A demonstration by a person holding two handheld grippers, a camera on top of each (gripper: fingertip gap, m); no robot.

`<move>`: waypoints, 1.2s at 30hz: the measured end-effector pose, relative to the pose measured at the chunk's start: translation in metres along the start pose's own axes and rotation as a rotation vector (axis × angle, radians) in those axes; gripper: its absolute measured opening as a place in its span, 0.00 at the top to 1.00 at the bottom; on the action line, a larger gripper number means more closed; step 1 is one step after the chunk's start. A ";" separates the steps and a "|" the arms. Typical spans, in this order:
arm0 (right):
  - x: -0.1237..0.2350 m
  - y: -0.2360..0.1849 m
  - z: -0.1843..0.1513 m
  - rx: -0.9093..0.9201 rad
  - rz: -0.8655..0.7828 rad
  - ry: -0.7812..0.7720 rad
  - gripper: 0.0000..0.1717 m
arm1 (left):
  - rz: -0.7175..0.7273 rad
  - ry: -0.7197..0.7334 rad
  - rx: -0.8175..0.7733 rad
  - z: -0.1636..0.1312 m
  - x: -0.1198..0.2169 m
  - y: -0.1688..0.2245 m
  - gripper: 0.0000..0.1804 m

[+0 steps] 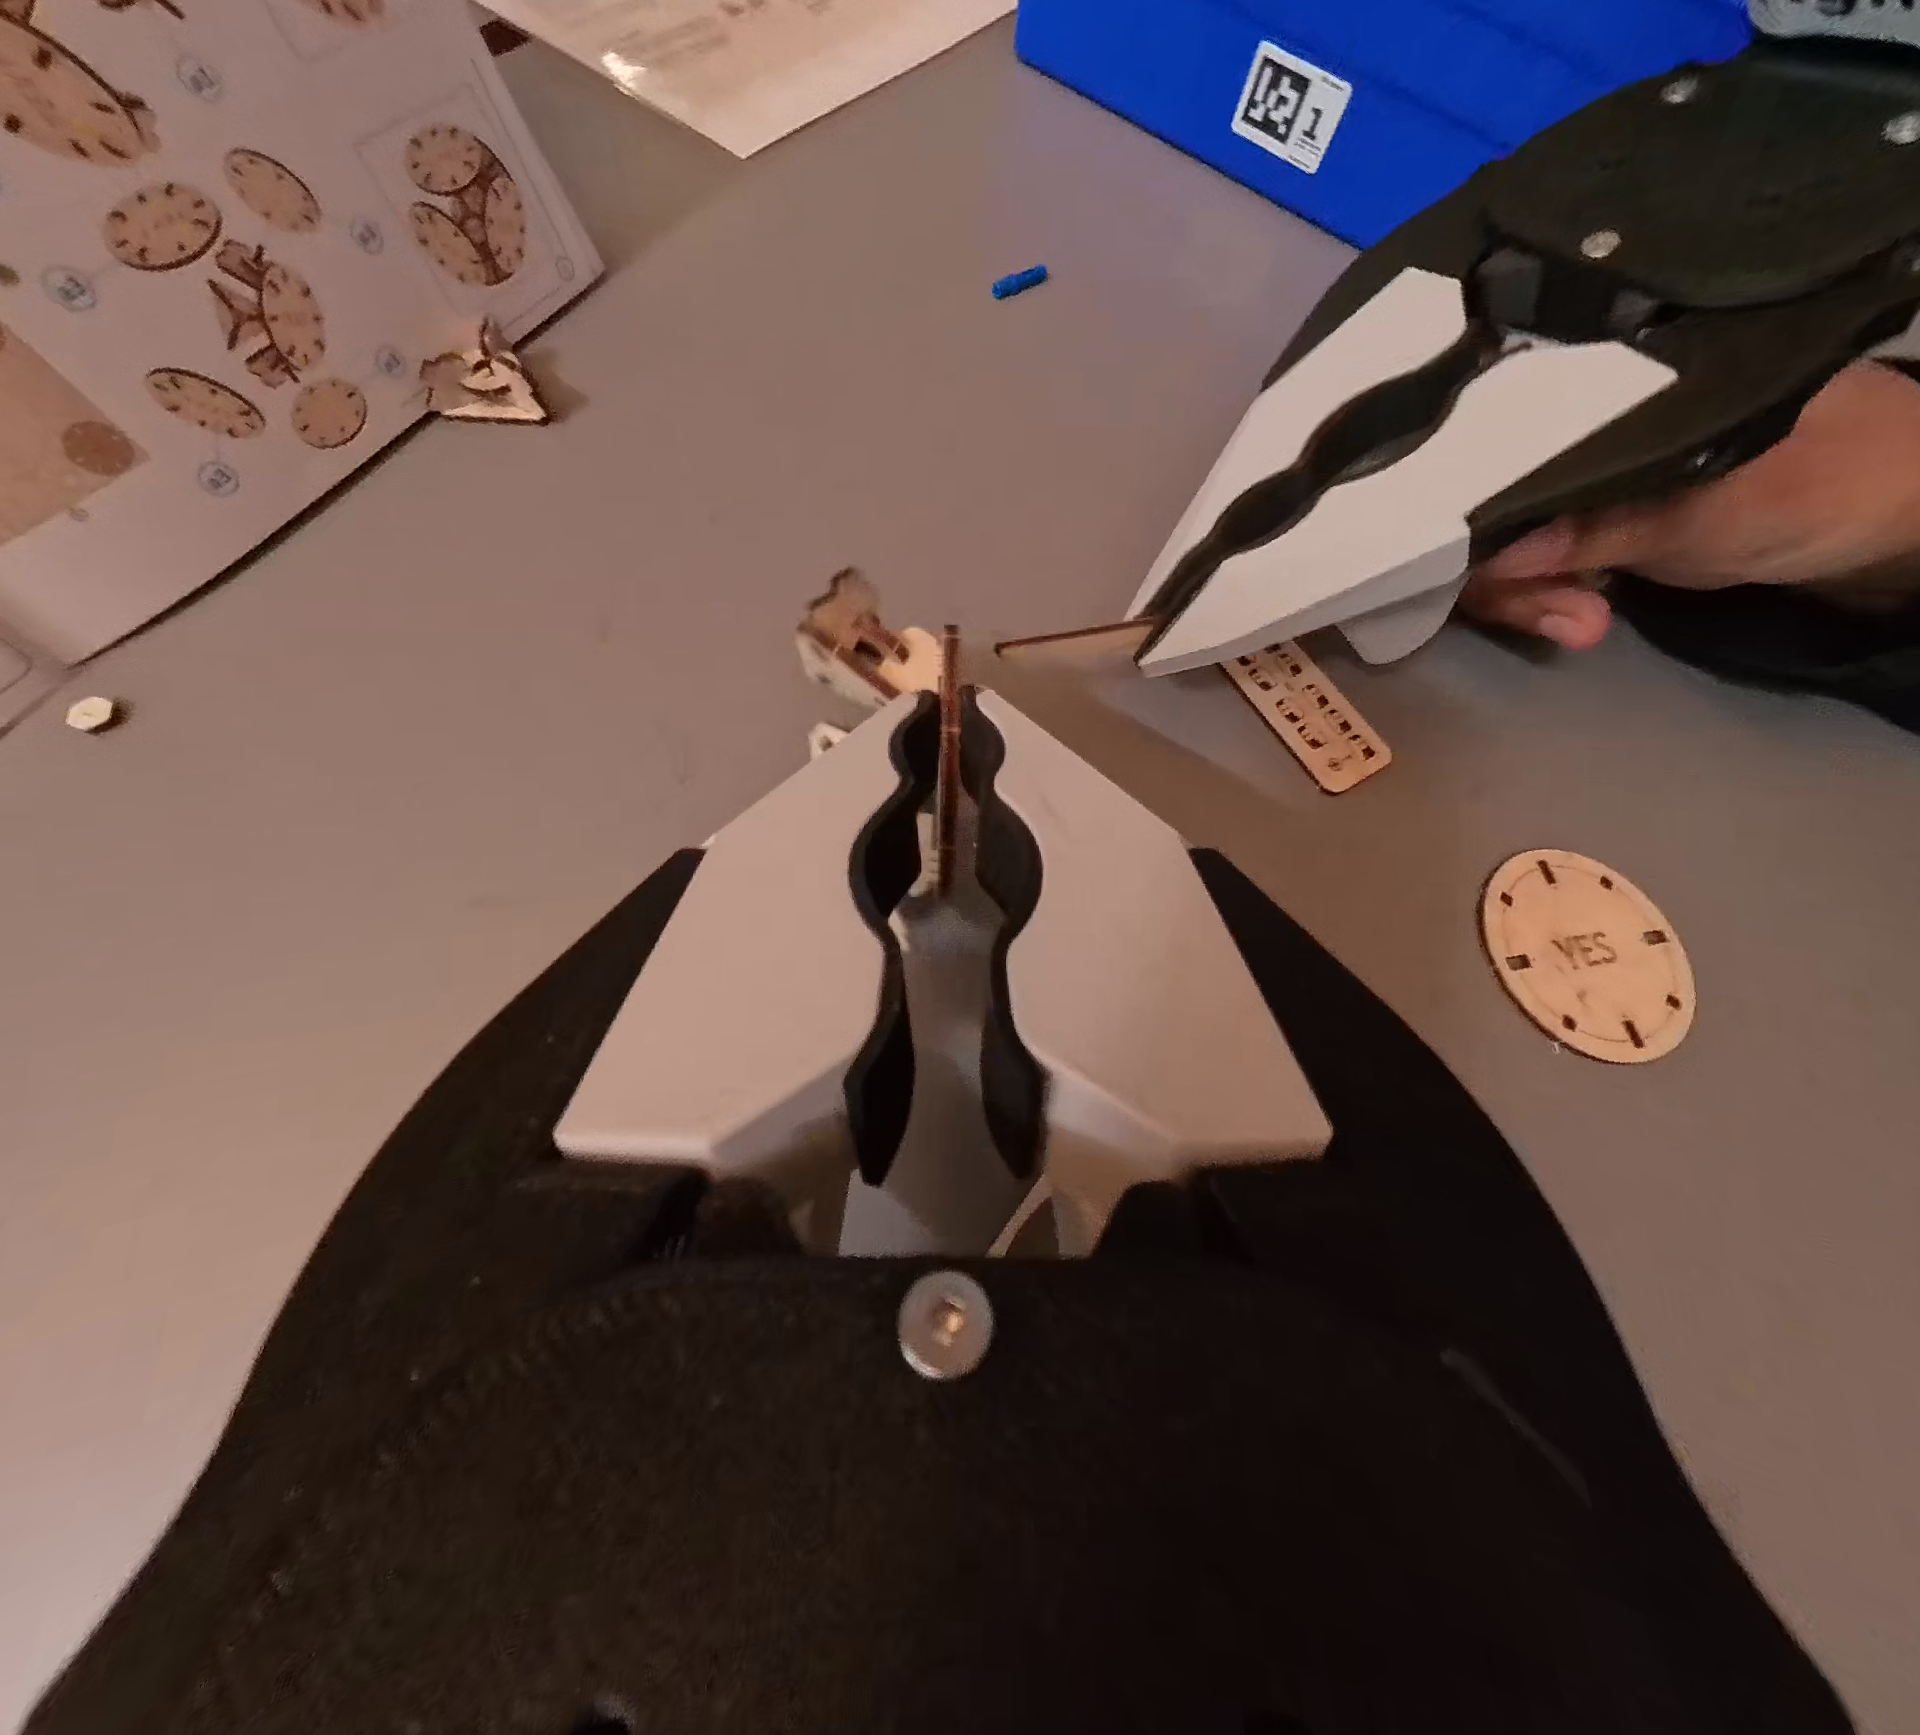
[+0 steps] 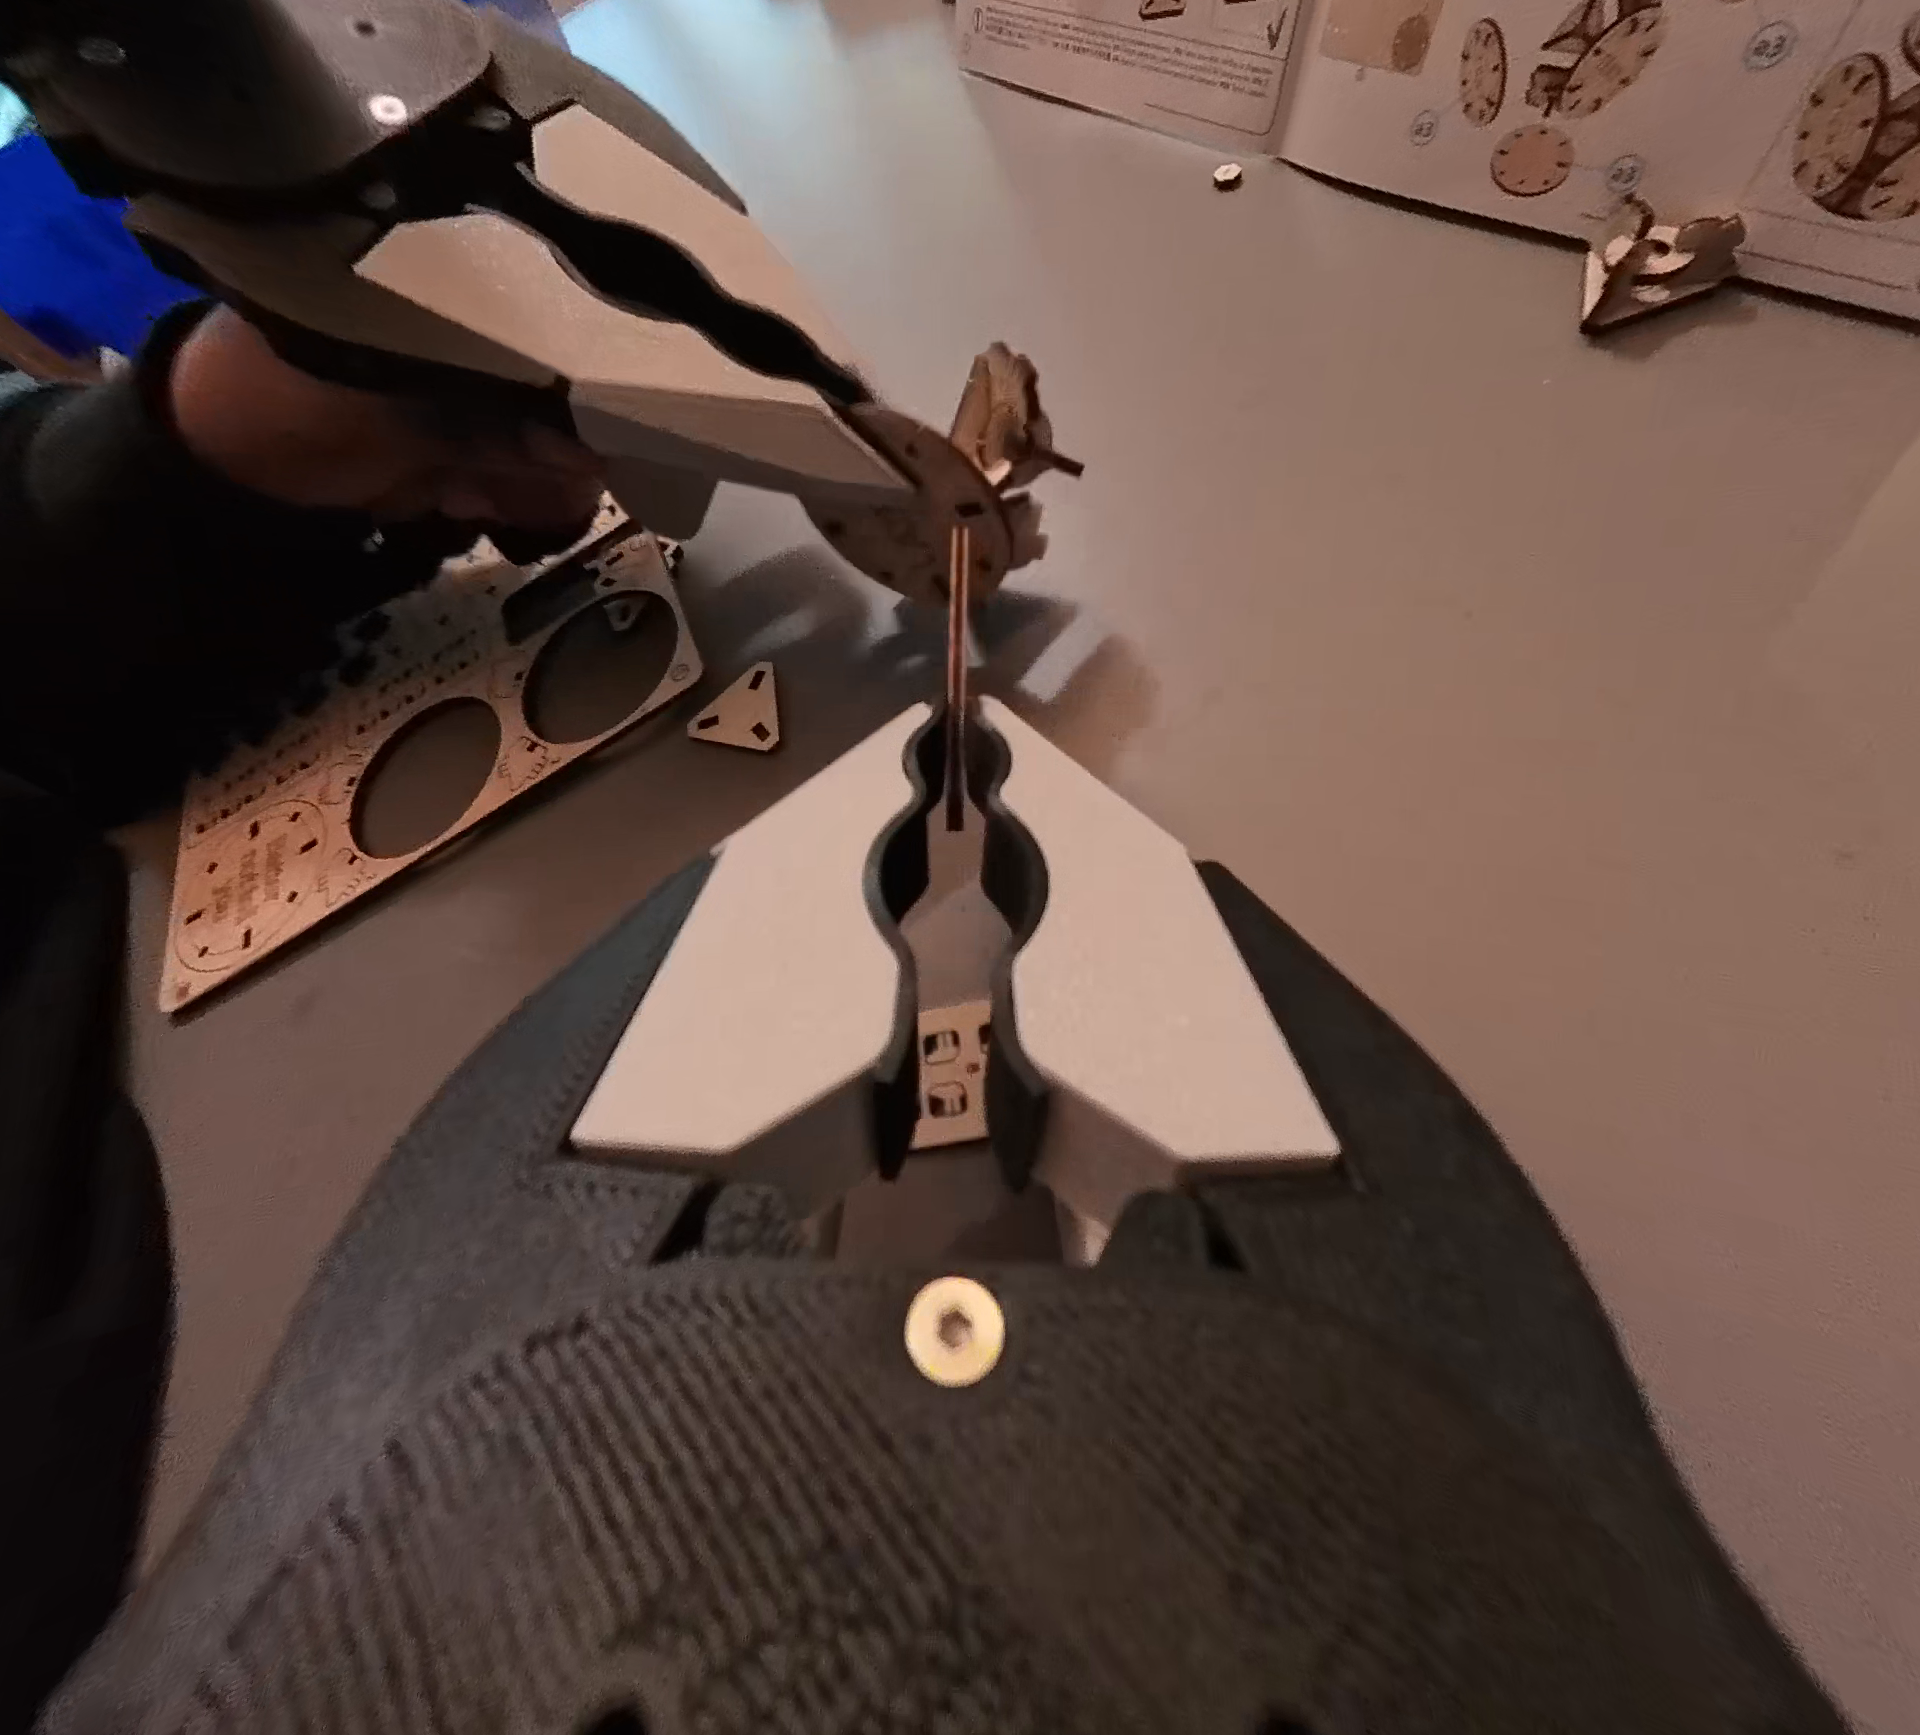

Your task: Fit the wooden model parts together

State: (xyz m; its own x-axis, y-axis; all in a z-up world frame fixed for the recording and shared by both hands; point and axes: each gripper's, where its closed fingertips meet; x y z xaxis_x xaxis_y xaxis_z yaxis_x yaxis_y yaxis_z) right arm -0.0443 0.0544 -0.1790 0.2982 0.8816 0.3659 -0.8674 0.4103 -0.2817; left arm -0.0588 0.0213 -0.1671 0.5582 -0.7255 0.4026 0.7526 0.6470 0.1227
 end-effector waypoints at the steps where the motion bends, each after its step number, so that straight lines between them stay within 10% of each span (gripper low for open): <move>1: 0.000 -0.001 0.001 -0.016 0.009 0.008 1.00 | -0.007 0.006 -0.020 0.000 0.000 0.002 1.00; 19: -0.003 -0.007 -0.008 -0.456 0.193 -0.013 1.00 | 0.002 0.052 -0.024 0.000 -0.006 0.010 1.00; 36: 0.000 -0.007 0.003 -0.461 0.217 0.056 1.00 | 0.082 0.063 -0.175 0.002 -0.004 0.007 1.00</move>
State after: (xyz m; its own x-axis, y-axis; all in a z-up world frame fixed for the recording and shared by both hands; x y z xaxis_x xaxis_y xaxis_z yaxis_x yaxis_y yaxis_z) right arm -0.0397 0.0506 -0.1743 0.1623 0.9640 0.2107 -0.6492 0.2651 -0.7129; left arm -0.0569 0.0293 -0.1657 0.6366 -0.6889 0.3467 0.7498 0.6580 -0.0695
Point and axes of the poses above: each gripper's, where its closed fingertips meet, x back along the fingers, z out of its top, y = z × x across the jaws, and after that the axes turned 6 degrees about y, right-handed
